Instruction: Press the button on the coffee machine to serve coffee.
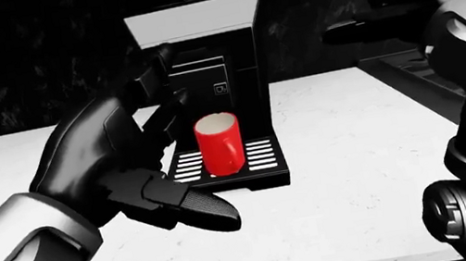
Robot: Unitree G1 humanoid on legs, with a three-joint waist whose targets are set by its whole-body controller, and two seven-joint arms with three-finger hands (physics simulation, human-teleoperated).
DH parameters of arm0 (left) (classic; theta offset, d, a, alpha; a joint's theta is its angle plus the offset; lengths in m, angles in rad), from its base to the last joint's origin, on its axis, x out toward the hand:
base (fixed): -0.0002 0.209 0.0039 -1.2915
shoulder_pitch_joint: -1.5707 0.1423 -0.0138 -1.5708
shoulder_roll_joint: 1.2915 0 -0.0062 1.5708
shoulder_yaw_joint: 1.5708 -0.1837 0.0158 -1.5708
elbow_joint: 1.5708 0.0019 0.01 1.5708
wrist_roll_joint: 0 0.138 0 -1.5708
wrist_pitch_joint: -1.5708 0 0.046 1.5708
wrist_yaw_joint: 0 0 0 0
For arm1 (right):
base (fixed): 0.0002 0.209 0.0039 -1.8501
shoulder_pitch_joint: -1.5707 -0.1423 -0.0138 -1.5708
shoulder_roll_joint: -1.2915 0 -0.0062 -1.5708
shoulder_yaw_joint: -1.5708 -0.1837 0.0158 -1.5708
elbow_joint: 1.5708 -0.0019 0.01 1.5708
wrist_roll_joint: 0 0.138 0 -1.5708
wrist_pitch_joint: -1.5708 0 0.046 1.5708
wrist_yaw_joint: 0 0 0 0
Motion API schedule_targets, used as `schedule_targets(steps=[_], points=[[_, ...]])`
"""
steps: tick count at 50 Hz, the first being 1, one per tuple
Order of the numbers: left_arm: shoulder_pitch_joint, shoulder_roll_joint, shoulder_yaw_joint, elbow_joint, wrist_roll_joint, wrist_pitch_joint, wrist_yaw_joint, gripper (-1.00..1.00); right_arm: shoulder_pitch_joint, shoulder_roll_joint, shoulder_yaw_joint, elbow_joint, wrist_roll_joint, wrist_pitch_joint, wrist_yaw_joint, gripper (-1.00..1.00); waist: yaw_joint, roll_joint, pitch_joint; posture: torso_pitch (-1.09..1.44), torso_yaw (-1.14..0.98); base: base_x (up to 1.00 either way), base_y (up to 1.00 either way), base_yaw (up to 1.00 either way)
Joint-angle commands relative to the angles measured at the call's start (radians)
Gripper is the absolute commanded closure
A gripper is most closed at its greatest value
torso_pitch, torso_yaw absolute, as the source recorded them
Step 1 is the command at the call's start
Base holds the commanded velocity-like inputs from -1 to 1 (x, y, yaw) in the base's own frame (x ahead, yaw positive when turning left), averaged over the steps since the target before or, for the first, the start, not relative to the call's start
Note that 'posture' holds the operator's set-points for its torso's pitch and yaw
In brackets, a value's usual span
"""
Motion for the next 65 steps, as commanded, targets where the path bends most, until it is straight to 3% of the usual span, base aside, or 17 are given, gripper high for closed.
schedule_targets(steps=[1, 20, 26, 38, 50, 65], points=[[-0.035, -0.002, 0.023, 0.022, 0.0, -0.001, 0.013, -1.0, -0.036, -0.009, -0.005, -0.015, 0.0, -0.028, -0.003, -1.0, 0.0, -0.003, -0.006, -0.42, 0.0, 0.0, 0.0, 0.0], [-0.064, -0.111, 0.043, 0.044, 0.0, 0.115, 0.079, -1.0, -0.013, -0.011, -0.011, -0.028, 0.015, -0.036, -0.01, -1.0, -0.002, -0.009, -0.008, -0.42, 0.0, 0.0, 0.0, 0.0], [-0.066, -0.174, 0.07, 0.064, 0.018, 0.185, 0.092, -1.0, -0.012, -0.01, -0.017, -0.041, 0.023, -0.022, -0.019, -1.0, -0.001, -0.01, -0.009, -0.42, 0.0, 0.0, 0.0, 0.0], [-0.071, -0.211, 0.072, 0.08, 0.057, 0.223, 0.083, -1.0, -0.011, -0.016, -0.021, -0.047, 0.035, -0.019, -0.024, -1.0, -0.003, -0.012, -0.012, -0.42, 0.0, 0.0, 0.0, 0.0], [-0.141, -0.227, 0.049, 0.128, 0.071, 0.244, 0.091, -1.0, -0.01, -0.019, -0.022, -0.045, 0.044, -0.023, -0.03, -1.0, -0.003, -0.017, -0.013, -0.42, 0.0, 0.0, 0.0, 0.0], [-0.131, -0.256, 0.048, 0.137, 0.112, 0.268, 0.069, -1.0, -0.019, -0.023, -0.017, -0.027, 0.046, -0.035, -0.029, -1.0, -0.004, -0.019, -0.013, -0.42, 0.0, 0.0, 0.0, 0.0]])
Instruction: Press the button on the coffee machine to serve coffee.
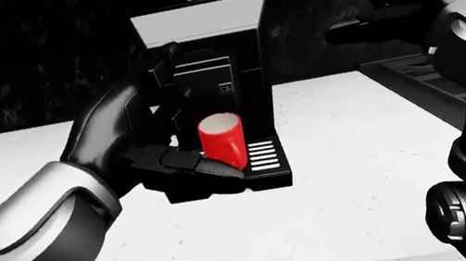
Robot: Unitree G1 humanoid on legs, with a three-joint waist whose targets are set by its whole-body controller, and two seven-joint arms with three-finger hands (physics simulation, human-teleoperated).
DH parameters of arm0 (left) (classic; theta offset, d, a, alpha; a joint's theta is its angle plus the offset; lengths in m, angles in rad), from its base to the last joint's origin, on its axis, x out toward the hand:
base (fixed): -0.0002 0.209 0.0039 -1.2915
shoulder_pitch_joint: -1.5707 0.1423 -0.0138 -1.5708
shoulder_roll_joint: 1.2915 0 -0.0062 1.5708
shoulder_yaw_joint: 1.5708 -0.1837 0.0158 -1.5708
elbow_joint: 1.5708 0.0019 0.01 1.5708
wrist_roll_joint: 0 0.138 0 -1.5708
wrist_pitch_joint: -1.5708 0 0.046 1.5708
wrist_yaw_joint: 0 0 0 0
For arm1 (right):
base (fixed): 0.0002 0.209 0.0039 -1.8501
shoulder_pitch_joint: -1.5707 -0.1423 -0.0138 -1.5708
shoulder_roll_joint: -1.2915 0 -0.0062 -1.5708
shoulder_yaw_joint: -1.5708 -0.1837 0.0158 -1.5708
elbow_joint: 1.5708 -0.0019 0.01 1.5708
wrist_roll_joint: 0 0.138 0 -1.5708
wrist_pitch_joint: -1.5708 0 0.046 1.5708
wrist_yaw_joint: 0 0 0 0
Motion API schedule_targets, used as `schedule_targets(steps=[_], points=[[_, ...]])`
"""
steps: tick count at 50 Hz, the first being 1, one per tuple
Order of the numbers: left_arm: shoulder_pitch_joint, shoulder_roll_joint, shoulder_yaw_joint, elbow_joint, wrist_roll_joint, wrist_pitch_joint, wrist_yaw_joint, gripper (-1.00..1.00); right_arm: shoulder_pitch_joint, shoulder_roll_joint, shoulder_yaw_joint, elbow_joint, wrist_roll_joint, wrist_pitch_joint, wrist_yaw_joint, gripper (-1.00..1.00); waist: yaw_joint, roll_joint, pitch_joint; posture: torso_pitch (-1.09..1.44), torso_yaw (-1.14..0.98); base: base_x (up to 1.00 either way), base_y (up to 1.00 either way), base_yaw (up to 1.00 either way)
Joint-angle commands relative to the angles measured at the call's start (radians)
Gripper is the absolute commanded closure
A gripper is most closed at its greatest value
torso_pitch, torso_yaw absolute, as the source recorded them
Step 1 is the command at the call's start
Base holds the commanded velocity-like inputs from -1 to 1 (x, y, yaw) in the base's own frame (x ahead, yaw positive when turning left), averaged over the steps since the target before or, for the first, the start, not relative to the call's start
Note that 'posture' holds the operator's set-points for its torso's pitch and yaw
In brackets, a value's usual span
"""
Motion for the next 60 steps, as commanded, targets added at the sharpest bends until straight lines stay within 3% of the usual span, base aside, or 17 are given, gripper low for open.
schedule_targets(steps=[1, 10, 20, 47, 60], points=[[-0.024, 0.003, 0.021, 0.009, 0.027, -0.017, -0.012, -1.0, -0.035, -0.01, -0.008, -0.022, 0.0, -0.023, -0.003, -1.0, 0.0, -0.002, -0.007, -0.42, 0.0, 0.0, 0.0, 0.0], [-0.006, -0.037, 0.02, 0.026, 0.114, 0.008, -0.064, -1.0, -0.021, -0.006, -0.011, -0.033, 0.005, -0.024, -0.006, -1.0, 0.001, -0.004, -0.009, -0.42, 0.0, 0.0, 0.0, 0.0], [-0.012, -0.051, 0.017, 0.029, 0.12, 0.012, -0.06, -1.0, -0.013, -0.006, -0.013, -0.036, 0.01, -0.029, -0.008, -1.0, 0.001, -0.007, -0.011, -0.42, 0.0, 0.0, 0.0, 0.0], [0.014, -0.135, 0.032, 0.093, 0.373, 0.068, -0.239, -1.0, -0.009, -0.008, -0.014, -0.032, 0.023, -0.037, -0.017, -1.0, 0.003, -0.012, -0.013, -0.42, 0.0, 0.0, 0.0, 0.0], [0.006, -0.144, 0.038, 0.089, 0.362, 0.077, -0.228, -1.0, -0.002, -0.007, -0.014, -0.033, 0.027, -0.045, -0.02, -1.0, 0.004, -0.015, -0.012, -0.42, 0.0, 0.0, 0.0, 0.0]])
